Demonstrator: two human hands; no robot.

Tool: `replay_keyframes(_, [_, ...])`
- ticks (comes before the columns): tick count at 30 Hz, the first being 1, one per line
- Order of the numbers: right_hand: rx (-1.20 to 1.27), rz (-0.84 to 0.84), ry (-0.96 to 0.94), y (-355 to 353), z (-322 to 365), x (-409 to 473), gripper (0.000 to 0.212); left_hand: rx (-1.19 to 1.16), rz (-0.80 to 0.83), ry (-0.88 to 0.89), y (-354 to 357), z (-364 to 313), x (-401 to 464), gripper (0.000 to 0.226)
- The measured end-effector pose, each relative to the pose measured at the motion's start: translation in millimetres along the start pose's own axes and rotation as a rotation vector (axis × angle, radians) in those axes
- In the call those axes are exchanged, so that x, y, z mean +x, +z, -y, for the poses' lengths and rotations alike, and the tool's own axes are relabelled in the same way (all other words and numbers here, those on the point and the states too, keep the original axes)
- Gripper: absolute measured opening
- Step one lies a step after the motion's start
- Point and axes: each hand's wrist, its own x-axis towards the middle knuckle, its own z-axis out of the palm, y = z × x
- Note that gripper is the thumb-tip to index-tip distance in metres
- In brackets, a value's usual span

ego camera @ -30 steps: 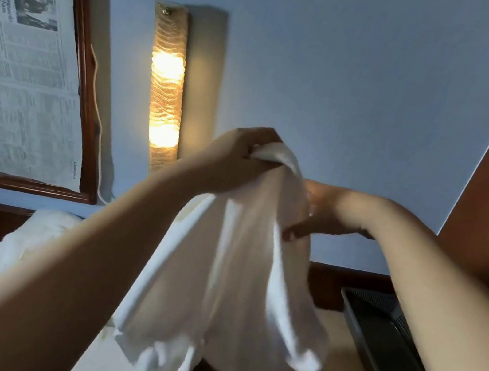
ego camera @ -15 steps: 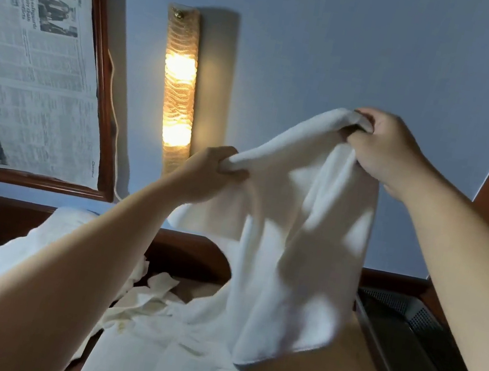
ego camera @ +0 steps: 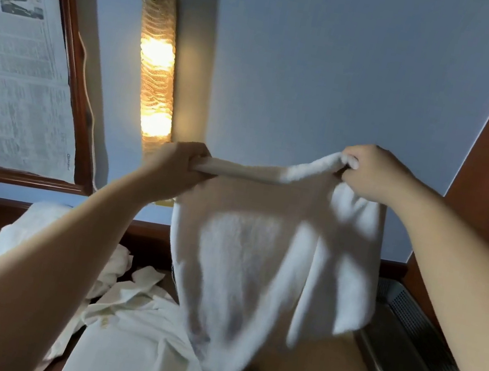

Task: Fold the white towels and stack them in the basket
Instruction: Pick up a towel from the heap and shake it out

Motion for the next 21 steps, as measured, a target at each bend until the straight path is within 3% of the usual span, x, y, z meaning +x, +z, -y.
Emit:
replay_keyframes(5, [-0.088, 0.308, 0.015, 17.9, 11.5, -8.7, 0.015, -0.182, -0.115, 0.077, -3.9, -45.2, 1.0, 0.02])
replay_keyframes(7, [0.066, 0.435, -0.02, 22.1, 28.6, -16.3, 0.018, -0.224, -0.148, 0.123, -9.2, -69.5, 4.9, 0.015])
replay_keyframes(10, [0.493, 0.584, -0.107, 22.4, 61.9, -30.8, 0.039, -0.235, -0.112, 0.18, -11.6, -99.2, 11.4, 0.016])
replay_keyframes(12, [0.657, 0.547, -0.129, 23.2, 73.4, -31.2, 0.034, -0.152, -0.087, 0.199, -7.8, -109.7, 13.9, 0.022])
replay_keyframes(14, [0.661, 0.407, -0.104, 23.3, 78.0, -28.2, 0.02, -0.125, -0.13, 0.159, 1.2, -108.8, 9.9, 0.033])
replay_keyframes(17, [0.642, 0.194, -0.021, 21.8, 69.9, -26.6, 0.017, -0.393, -0.15, -0.029, 29.6, -85.0, -13.3, 0.063])
replay_keyframes(19, [0.748, 0.119, 0.017, 16.2, 63.5, -30.9, 0.016, -0.522, 0.069, -0.097, 57.5, -68.9, -36.8, 0.068])
replay_keyframes(21, [0.879, 0.092, 0.053, 9.5, 58.7, -35.1, 0.021, -0.557, 0.35, -0.133, 85.1, -59.9, -61.0, 0.052])
